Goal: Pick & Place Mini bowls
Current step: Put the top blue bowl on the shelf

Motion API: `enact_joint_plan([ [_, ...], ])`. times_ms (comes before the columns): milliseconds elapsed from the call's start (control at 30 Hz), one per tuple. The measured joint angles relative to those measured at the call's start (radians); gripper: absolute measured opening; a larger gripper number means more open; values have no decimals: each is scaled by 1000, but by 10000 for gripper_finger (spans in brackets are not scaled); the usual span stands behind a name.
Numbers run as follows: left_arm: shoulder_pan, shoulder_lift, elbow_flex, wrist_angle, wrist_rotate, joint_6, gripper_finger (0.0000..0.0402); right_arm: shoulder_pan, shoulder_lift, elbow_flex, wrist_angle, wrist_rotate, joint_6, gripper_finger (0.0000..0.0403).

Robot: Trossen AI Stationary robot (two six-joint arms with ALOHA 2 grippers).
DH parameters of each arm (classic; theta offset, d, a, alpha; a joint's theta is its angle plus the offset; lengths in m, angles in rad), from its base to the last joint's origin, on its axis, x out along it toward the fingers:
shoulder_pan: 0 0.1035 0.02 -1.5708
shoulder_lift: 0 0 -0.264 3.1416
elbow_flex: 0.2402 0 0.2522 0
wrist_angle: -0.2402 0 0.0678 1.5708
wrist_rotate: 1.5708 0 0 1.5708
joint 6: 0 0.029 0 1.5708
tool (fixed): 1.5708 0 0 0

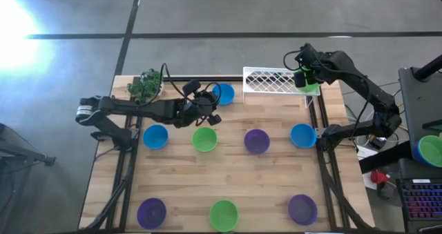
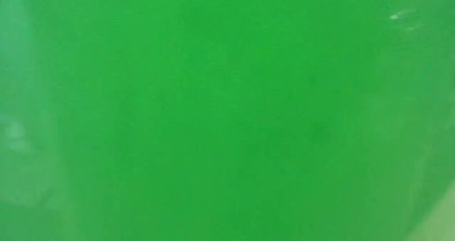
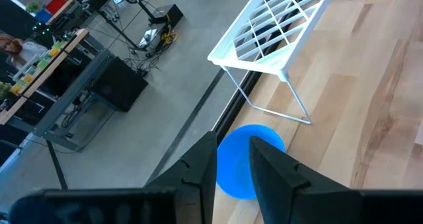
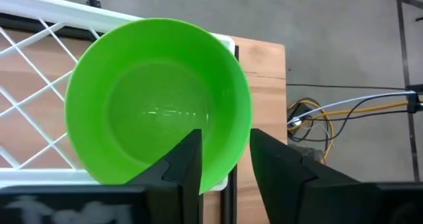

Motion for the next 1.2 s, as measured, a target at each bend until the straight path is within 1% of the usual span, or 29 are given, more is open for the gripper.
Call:
enact_joint_plan([
  [200, 7, 0, 0, 0, 0, -7, 92, 1, -10, 60, -1, -9, -10, 123],
  [267, 14, 0, 0, 0, 2, -10, 92, 3, -22, 84, 0, -34, -14, 118],
  [333, 26, 0, 0, -4, 28, -10, 92, 7, -36, 104, 0, -63, -25, 112],
  [433, 55, 0, 0, -30, 122, -6, 92, 20, -68, 125, 2, -96, -41, 105],
  [533, 99, 0, 0, -64, 268, -3, 92, 42, -101, 131, 5, -110, -50, 99],
  [633, 141, 0, 0, -86, 375, 39, 92, 78, -132, 130, 20, -124, -81, 94],
  [767, 182, 5, 0, -84, 446, 211, 92, 134, -160, 129, 37, -141, -116, 88],
  [833, 203, 15, 0, -85, 491, 254, 92, 164, -172, 128, 46, -141, -125, 86],
  [967, 243, 55, -8, -90, 600, 255, 92, 219, -191, 128, 56, -144, -131, 81],
  [1200, 262, 165, -13, -89, 664, 280, 92, 282, -203, 128, 65, -156, -133, 81],
])
